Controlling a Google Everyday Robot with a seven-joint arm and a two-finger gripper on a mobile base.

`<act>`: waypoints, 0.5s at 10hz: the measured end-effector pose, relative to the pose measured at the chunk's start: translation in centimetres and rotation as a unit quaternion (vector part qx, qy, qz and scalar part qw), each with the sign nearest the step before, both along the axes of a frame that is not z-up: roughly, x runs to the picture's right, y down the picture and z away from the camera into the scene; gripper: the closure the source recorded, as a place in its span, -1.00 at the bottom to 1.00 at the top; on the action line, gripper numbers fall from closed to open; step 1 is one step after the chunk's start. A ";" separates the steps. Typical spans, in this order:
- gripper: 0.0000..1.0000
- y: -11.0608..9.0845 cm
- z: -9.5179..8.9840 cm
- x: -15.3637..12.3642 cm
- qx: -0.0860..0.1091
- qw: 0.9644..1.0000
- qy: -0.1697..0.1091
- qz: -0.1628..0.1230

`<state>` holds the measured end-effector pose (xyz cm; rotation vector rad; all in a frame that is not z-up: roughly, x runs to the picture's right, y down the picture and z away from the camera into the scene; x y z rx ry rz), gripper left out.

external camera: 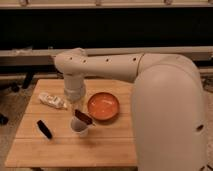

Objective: Place the pepper in the ceramic cup

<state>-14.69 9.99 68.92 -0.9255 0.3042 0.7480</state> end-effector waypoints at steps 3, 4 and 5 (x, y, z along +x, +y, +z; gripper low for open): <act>0.60 0.0 1.1 -1.0 -0.008 1.000 -0.013 -0.005; 0.37 0.1 1.4 -1.4 -0.011 1.000 -0.020 -0.006; 0.16 0.1 1.8 -1.8 -0.015 0.999 -0.027 -0.007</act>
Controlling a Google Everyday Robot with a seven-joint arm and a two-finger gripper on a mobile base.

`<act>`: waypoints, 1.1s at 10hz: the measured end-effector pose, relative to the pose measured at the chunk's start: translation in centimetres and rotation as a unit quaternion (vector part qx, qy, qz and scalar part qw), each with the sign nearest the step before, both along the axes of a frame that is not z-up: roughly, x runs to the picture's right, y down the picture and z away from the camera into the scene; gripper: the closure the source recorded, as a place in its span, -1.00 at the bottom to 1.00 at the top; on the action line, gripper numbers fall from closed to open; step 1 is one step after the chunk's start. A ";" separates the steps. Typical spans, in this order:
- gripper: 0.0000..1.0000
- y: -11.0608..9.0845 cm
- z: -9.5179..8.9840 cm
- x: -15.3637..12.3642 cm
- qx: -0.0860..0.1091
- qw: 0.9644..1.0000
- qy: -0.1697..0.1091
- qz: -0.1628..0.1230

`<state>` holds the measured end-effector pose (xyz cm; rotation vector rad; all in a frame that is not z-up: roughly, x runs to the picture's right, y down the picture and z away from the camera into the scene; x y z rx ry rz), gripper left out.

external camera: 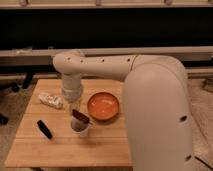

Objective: Place the pepper in the ceramic cup

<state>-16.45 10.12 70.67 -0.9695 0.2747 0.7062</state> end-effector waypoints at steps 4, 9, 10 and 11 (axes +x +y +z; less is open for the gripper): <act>-0.14 0.2 0.6 -1.1 -0.006 1.000 -0.017 -0.007; -0.60 0.4 0.4 -1.8 -0.008 0.999 -0.033 -0.007; -0.59 0.4 0.4 -1.8 -0.006 0.999 -0.035 -0.005; -0.53 0.3 0.5 -1.6 -0.004 0.999 -0.037 -0.007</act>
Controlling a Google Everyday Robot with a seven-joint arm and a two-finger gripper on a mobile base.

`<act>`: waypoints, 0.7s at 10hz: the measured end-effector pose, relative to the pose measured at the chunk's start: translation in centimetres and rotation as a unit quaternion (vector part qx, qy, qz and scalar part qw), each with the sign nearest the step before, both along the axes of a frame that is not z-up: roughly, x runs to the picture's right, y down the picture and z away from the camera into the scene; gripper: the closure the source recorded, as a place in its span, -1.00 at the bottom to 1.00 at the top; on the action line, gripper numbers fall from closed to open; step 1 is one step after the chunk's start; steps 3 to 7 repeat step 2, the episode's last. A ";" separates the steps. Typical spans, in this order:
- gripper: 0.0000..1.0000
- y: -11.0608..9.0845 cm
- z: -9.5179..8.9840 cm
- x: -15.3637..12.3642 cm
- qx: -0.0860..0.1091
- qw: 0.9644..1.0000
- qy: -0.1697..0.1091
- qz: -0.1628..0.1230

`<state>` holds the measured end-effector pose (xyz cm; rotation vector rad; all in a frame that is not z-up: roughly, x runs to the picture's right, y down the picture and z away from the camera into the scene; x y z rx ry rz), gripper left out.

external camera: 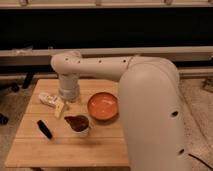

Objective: Place the pepper in the ceramic cup

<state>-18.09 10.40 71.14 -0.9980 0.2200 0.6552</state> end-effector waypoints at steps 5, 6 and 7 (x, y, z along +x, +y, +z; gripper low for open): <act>-0.63 -0.2 0.7 0.2 0.003 1.000 0.004 -0.013; -0.63 -0.2 0.7 0.2 0.003 1.000 0.004 -0.013; -0.63 -0.2 0.7 0.2 0.003 1.000 0.004 -0.013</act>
